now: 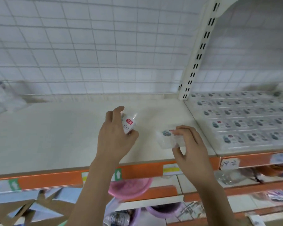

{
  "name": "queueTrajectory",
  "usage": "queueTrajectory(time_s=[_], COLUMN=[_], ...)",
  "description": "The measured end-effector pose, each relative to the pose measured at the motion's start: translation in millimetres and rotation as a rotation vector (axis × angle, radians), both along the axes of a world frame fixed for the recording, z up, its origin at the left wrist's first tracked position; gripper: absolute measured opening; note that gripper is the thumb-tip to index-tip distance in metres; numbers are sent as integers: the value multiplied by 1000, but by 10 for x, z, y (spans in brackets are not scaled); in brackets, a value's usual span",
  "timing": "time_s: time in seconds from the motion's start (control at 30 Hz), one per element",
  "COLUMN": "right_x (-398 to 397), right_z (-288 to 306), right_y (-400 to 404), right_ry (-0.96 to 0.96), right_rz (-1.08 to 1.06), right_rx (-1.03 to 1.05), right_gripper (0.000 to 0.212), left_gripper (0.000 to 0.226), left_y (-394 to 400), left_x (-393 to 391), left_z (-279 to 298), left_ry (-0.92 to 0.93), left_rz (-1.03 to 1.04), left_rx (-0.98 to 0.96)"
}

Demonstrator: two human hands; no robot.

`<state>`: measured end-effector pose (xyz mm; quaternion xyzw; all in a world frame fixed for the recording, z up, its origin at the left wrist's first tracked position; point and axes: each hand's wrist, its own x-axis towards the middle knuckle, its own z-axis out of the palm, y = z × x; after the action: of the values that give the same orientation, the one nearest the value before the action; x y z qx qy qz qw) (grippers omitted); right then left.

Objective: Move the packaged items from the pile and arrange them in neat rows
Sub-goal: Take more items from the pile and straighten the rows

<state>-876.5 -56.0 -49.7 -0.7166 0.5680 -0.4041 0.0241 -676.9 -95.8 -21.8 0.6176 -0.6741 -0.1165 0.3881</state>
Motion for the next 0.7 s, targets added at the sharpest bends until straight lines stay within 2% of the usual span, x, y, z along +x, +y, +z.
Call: queueTrajectory(time_s=[0.1,0.27,0.47,0.57,0.7], right_x=[-229,-806,-1939,-2593,-3219], right_z=[2,-20,9,56,101], right_y=[11,2,16,79,32], right_ry=[59,72,59,85,92], right_rz=[-69,-115,-86,-60,-34], right_rx=[-32,-28,-79,-72,-55], right_gripper=[33,35,37,37,37], left_gripper=[78,73,69,67,63], left_y=[-22,-68,-41,55,122], left_x=[-248,-847,-1947,-2623,-3237], left_z=[13,21,45,66,40], left_ry=[-22,-37,104,168,114], left_rz=[-46,-80,-34,-26,-1], left_rx=[31,12,-86,-68,-99])
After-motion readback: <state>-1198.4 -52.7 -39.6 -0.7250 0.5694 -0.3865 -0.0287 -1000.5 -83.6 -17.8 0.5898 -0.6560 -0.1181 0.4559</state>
